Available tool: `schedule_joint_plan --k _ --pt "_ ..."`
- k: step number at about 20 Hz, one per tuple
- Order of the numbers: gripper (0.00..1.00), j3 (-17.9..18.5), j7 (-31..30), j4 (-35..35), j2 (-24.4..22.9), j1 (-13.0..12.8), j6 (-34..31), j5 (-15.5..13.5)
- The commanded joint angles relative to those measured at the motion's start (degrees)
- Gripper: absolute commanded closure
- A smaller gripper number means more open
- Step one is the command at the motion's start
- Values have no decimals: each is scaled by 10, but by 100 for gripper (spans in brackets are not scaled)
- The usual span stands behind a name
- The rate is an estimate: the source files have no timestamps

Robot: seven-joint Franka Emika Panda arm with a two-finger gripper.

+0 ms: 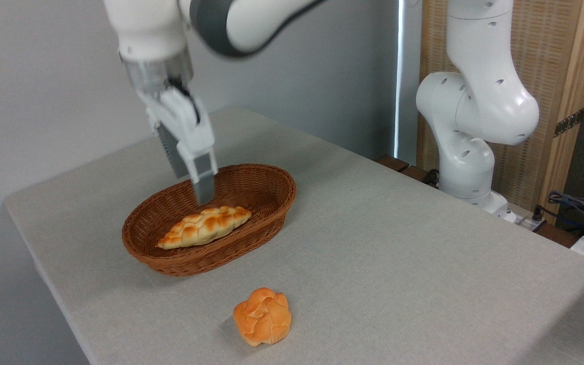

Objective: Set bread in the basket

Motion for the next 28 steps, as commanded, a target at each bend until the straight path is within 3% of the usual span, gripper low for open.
schedule_joint_plan --k 1,4,6,14,17,26,28 --pt "0 48 -2 77 -4 -5 -79 67" --pt "0 69 6 84 -5 -6 -79 94" --pt "0 71 9 84 -7 -6 -79 96" --pt "0 77 8 55 -38 -9 -73 87" --pt "0 78 38 16 -60 -9 -58 86" --pt "0 78 37 -1 -65 -9 -59 81" --pt "0 81 33 -1 -66 -8 -59 67"
